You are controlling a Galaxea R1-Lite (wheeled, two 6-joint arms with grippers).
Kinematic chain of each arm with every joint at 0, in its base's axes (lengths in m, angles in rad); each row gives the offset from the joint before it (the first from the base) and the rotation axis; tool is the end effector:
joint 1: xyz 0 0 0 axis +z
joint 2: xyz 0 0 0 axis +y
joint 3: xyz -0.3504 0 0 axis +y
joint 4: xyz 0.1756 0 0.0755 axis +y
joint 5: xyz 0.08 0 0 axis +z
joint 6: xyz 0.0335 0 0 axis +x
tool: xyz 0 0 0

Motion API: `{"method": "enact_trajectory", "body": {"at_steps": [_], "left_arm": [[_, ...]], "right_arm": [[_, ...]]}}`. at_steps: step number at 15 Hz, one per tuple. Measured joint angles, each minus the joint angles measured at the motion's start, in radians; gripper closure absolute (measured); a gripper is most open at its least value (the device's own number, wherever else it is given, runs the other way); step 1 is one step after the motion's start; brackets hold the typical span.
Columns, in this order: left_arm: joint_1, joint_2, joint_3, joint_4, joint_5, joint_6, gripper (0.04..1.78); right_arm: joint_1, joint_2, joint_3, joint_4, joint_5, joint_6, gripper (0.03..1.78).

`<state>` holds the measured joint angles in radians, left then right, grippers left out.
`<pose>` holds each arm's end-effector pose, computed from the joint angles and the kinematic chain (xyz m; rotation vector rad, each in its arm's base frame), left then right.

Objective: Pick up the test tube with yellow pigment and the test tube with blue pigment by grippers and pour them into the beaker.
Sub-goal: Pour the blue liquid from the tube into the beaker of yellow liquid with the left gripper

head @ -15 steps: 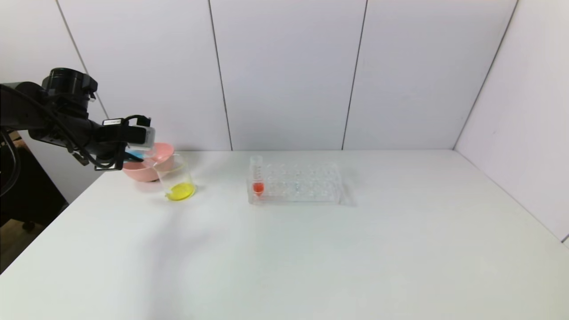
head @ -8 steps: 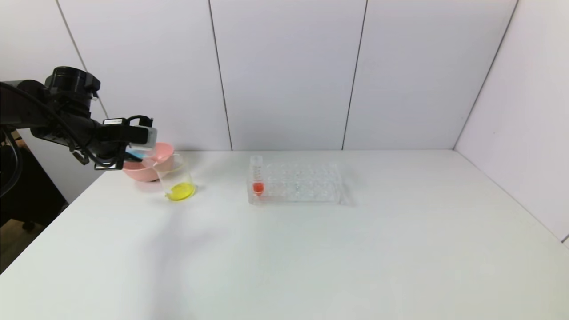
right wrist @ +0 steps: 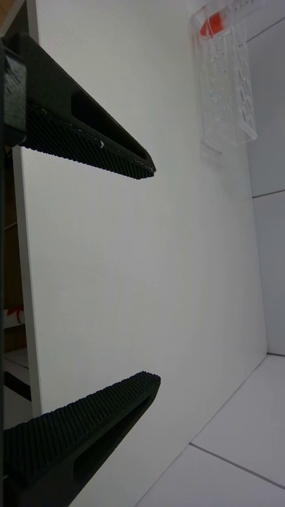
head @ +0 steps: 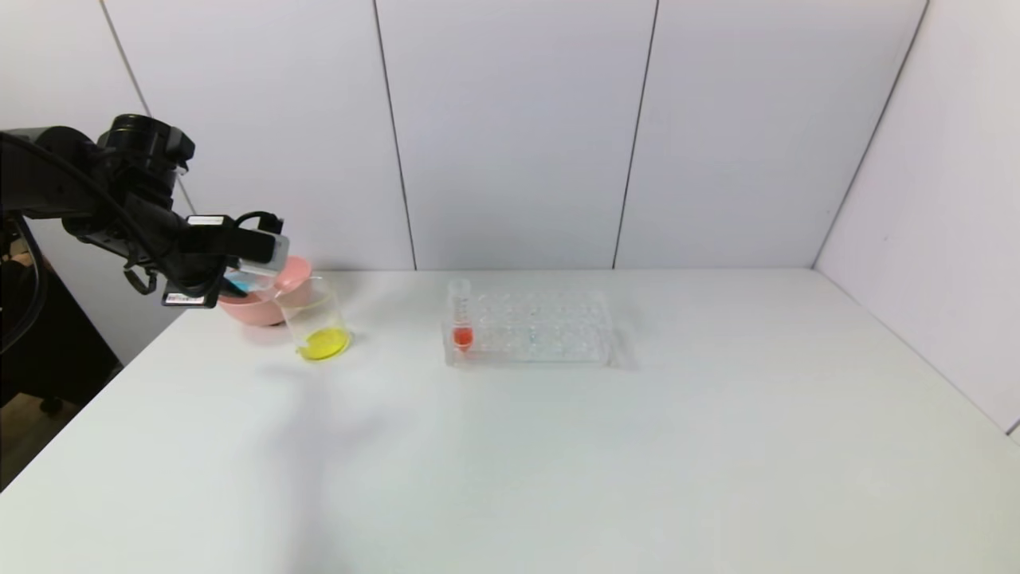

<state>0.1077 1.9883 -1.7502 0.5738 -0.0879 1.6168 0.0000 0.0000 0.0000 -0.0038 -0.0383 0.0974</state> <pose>0.4065 0.0410 0.2700 1.4417 0.6285 -0.6283 -0.0613 -0.0013 0.0759 0.0975 -0.0057 -0.0381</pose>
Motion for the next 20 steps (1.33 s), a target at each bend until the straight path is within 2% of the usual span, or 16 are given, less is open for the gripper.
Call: {"method": "enact_trajectory", "body": {"at_steps": [11,17,20], "left_arm": [[-0.015,0.039,-0.046,0.013,0.065,0.010,1.38],[-0.025,0.048,-0.111,0.108,0.076,0.008,1.38],[-0.030,0.055,-0.182,0.206,0.128,0.009,1.38]], "right_arm": [[0.000,0.000,0.000,0.000,0.000,0.000,0.04],[0.000,0.000,0.000,0.000,0.000,0.000,0.04],[0.000,0.000,0.000,0.000,0.000,0.000,0.04]]}}
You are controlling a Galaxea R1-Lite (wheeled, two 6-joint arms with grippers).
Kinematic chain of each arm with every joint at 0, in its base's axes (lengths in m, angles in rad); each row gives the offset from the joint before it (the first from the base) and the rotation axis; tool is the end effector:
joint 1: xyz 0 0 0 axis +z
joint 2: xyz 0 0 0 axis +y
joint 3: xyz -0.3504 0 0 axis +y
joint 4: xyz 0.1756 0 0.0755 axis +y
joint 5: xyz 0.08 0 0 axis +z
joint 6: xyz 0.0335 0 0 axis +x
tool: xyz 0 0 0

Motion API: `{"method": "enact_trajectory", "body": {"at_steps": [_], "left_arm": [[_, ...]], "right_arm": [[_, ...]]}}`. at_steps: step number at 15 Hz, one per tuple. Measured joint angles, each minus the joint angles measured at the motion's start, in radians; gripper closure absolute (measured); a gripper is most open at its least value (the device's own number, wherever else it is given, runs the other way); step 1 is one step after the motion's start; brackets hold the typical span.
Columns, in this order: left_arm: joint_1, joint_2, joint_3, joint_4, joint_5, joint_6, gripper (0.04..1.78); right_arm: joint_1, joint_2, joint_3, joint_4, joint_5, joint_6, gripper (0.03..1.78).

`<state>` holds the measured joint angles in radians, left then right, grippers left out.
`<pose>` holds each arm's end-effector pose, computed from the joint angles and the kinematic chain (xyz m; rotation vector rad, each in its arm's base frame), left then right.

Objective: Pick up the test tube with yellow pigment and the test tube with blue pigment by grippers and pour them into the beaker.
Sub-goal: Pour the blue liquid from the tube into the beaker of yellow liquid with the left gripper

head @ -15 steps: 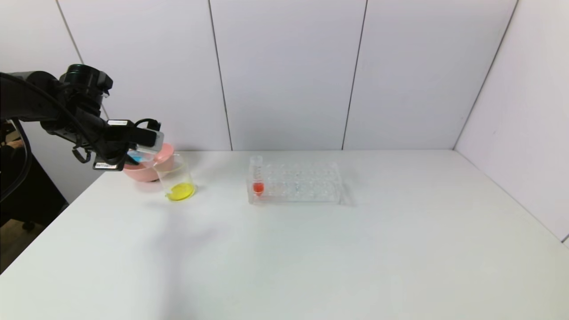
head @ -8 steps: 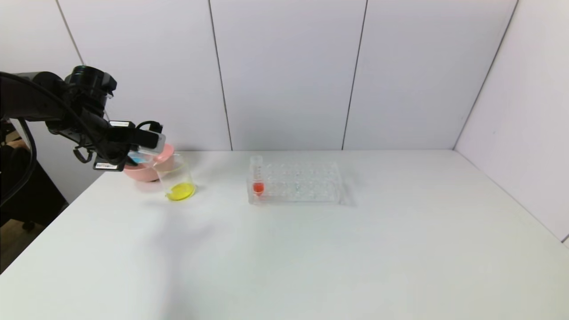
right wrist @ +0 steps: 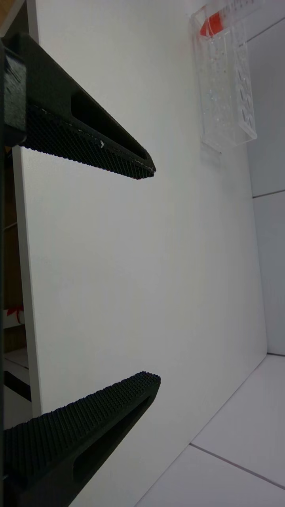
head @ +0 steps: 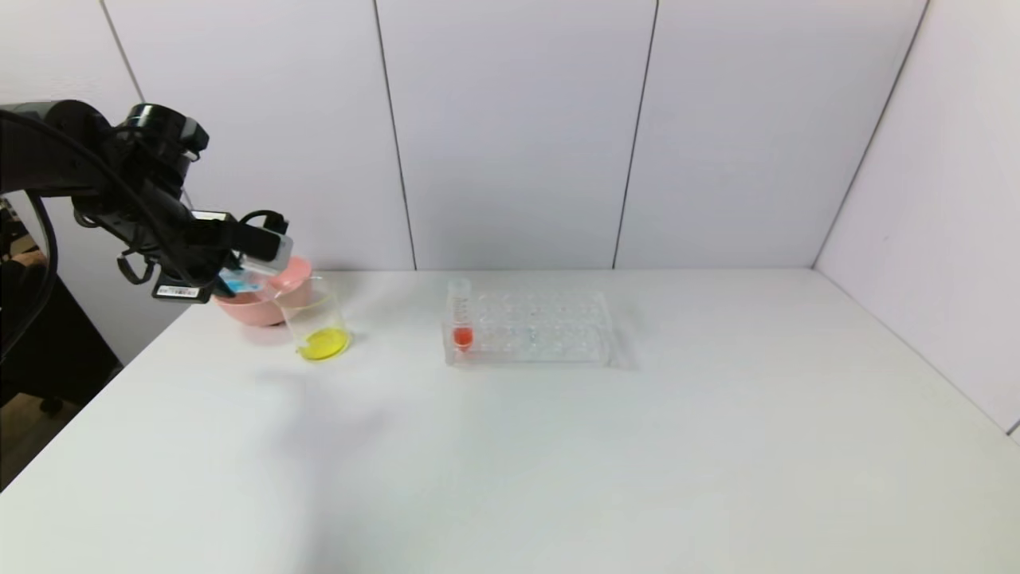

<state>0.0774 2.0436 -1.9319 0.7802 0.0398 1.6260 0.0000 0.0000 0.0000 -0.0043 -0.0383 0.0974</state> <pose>0.4124 0.0333 0.2791 1.4885 0.7683 -0.6355 -0.0613 -0.0013 0.0760 0.0975 -0.0062 -0.0381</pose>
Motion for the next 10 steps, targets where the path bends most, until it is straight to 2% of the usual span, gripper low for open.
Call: {"method": "enact_trajectory", "body": {"at_steps": [6,10], "left_arm": [[-0.017,0.034,-0.041,0.018,0.073,-0.001,1.38],[-0.020,0.044,-0.046,0.015,0.080,-0.003,1.38]], "right_arm": [[0.000,0.000,0.000,0.000,0.000,0.000,0.04],[0.000,0.000,0.000,0.000,0.000,0.000,0.04]]}}
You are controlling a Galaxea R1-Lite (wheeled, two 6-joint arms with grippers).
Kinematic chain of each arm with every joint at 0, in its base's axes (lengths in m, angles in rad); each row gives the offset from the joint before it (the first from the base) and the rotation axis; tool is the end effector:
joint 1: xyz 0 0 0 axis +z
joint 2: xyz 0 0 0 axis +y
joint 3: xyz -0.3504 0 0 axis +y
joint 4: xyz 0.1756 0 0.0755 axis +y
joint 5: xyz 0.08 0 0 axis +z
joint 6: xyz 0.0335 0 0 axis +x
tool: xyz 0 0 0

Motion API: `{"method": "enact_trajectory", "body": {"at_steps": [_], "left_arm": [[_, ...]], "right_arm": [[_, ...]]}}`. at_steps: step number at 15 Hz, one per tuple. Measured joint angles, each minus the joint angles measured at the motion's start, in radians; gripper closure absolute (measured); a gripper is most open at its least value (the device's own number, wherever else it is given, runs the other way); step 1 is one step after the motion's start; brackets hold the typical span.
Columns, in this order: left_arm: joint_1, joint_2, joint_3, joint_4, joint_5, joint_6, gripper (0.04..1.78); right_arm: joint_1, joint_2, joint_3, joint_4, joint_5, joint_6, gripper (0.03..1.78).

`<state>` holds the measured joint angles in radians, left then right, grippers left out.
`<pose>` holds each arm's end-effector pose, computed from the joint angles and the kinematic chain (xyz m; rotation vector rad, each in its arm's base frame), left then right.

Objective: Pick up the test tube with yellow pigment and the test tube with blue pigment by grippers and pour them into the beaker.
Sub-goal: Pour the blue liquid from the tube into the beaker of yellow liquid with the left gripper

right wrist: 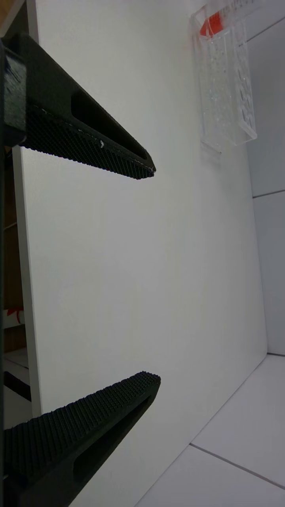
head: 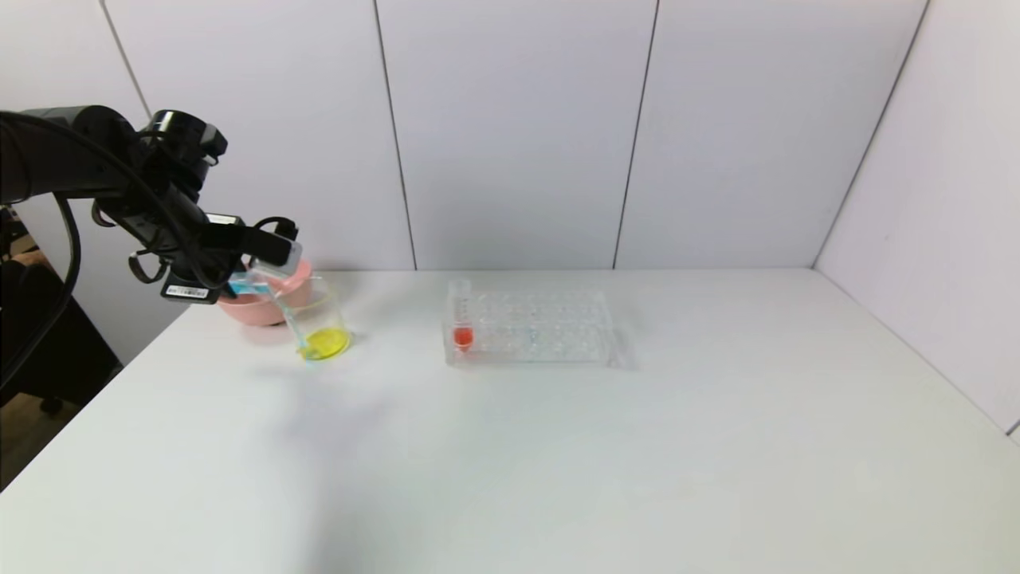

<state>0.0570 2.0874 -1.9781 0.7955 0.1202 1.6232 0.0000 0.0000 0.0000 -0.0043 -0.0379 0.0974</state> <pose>0.4249 0.0283 0.2715 1.5244 0.8288 -0.6061 -0.0613 -0.0013 0.0760 0.0975 -0.0061 -0.0377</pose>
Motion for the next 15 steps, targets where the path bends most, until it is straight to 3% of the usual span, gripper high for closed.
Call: {"method": "enact_trajectory", "body": {"at_steps": [15], "left_arm": [[-0.046,0.044,-0.020,-0.027,0.065,-0.006,1.38]], "right_arm": [[0.000,0.000,0.000,0.000,0.000,0.000,0.04]]}}
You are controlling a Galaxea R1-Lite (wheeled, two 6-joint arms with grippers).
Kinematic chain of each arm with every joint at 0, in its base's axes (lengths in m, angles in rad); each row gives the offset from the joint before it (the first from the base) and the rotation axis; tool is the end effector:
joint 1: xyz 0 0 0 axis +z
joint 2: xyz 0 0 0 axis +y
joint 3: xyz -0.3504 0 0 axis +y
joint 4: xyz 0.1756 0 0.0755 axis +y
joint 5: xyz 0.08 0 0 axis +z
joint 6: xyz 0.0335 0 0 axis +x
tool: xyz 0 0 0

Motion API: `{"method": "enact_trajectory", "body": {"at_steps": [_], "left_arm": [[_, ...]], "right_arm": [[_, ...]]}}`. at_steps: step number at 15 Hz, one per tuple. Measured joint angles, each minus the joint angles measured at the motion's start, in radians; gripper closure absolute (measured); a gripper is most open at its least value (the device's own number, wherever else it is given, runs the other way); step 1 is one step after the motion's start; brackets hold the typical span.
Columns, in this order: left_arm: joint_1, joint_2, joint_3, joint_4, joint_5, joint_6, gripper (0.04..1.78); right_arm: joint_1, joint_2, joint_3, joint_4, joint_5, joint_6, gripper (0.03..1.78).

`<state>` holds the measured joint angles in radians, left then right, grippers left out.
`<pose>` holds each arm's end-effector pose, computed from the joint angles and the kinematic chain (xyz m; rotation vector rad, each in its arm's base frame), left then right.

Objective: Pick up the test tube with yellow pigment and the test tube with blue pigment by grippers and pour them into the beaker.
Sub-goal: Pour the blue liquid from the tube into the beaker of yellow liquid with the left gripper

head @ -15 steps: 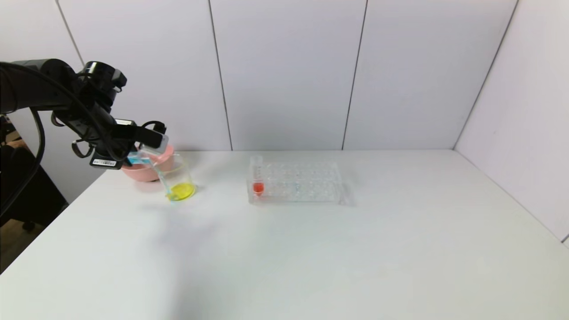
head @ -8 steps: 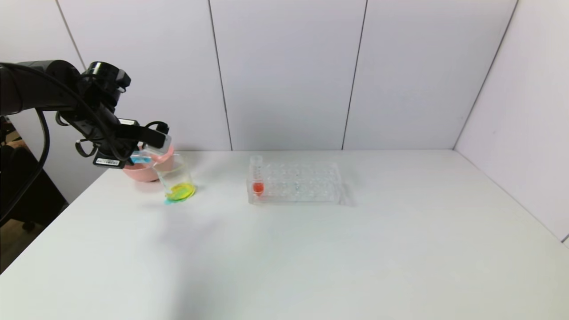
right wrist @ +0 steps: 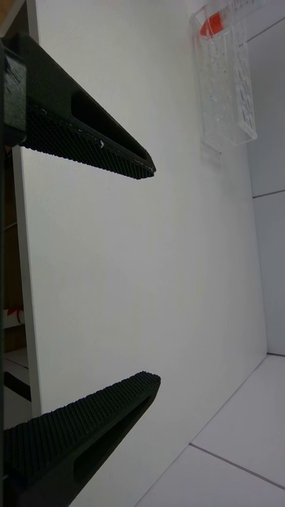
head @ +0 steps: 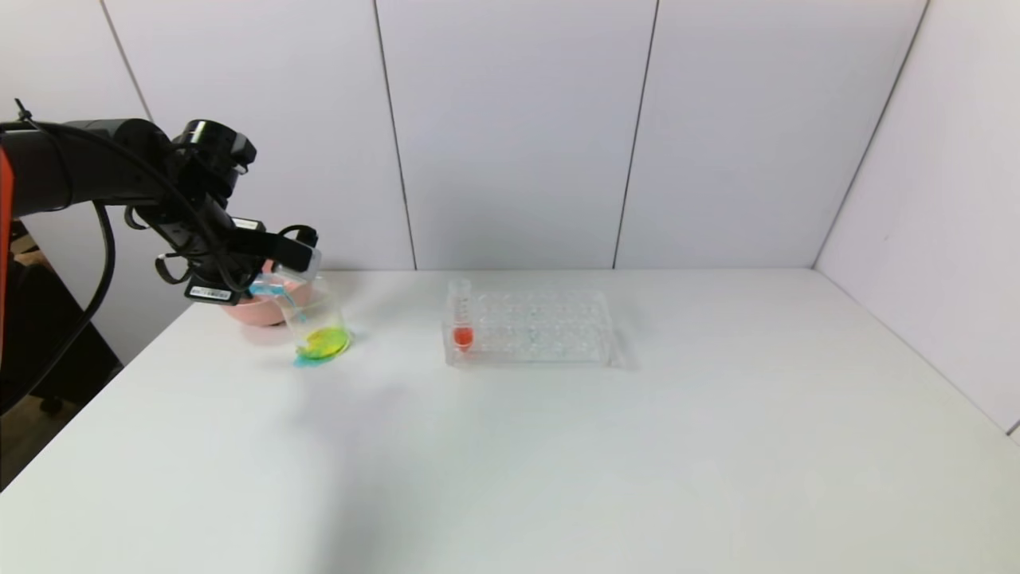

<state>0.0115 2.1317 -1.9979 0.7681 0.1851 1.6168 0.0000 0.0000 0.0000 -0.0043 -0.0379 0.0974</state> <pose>0.4404 0.0112 0.2595 1.5677 0.8463 -0.5886 -0.0613 -0.0013 0.0760 0.0975 -0.0061 -0.0377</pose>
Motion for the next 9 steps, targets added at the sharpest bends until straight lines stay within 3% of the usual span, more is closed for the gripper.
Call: {"method": "enact_trajectory", "body": {"at_steps": [9], "left_arm": [[-0.050,0.005,-0.004,-0.019,0.146,0.020,1.38]], "right_arm": [[0.000,0.000,0.000,0.000,0.000,0.000,0.04]]}}
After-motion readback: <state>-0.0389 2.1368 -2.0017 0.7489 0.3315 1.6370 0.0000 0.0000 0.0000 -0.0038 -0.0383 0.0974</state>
